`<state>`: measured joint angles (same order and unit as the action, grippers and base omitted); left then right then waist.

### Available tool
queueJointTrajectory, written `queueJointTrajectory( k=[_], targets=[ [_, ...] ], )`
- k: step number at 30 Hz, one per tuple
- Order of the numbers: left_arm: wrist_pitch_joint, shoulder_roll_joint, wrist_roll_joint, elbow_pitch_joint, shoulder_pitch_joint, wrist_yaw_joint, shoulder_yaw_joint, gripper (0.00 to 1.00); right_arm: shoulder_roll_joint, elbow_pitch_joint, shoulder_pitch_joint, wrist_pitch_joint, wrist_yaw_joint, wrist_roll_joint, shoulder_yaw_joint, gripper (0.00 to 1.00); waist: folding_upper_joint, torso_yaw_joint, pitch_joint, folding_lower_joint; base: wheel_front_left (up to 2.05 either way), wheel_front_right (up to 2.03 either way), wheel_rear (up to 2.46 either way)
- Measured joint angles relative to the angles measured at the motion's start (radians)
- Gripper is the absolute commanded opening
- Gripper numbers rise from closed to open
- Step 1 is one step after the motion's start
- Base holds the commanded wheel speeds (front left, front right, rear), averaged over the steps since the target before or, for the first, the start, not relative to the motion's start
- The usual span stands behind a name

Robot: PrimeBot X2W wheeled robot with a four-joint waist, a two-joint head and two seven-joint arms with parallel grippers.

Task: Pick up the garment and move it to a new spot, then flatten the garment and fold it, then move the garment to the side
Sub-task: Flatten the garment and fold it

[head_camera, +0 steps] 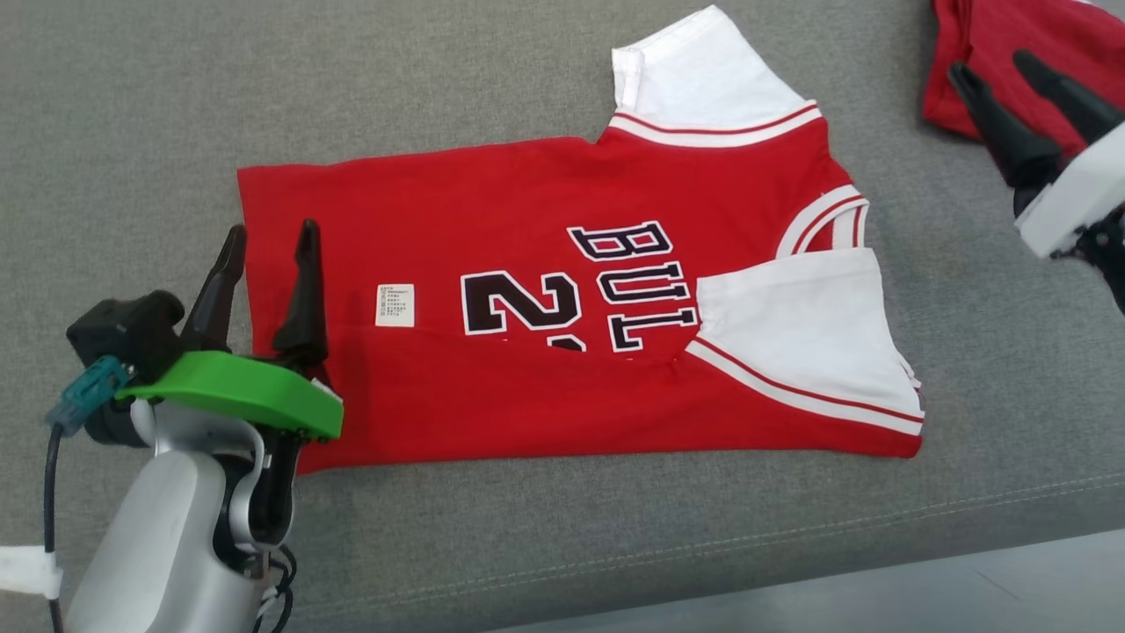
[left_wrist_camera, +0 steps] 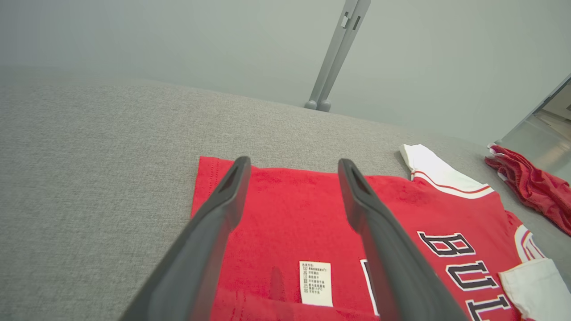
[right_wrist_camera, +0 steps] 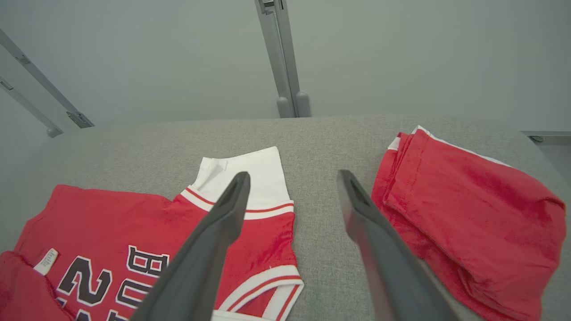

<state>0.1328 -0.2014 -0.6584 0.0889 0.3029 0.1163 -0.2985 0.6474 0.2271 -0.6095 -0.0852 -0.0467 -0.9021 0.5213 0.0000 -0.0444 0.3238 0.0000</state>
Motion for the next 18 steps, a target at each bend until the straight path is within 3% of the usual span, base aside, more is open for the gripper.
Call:
queueJointTrajectory(
  k=[18],
  targets=[
    [-0.035, 0.133, 0.048, -0.073, 0.202, 0.003, -0.112, 1.00, 0.040, 0.148, -0.354, -0.273, -0.006, 0.042, 0.028, 1.00, 0.0000, 0.124, 0.205, 0.0000, 0.00, 0.00, 0.00]
  ],
)
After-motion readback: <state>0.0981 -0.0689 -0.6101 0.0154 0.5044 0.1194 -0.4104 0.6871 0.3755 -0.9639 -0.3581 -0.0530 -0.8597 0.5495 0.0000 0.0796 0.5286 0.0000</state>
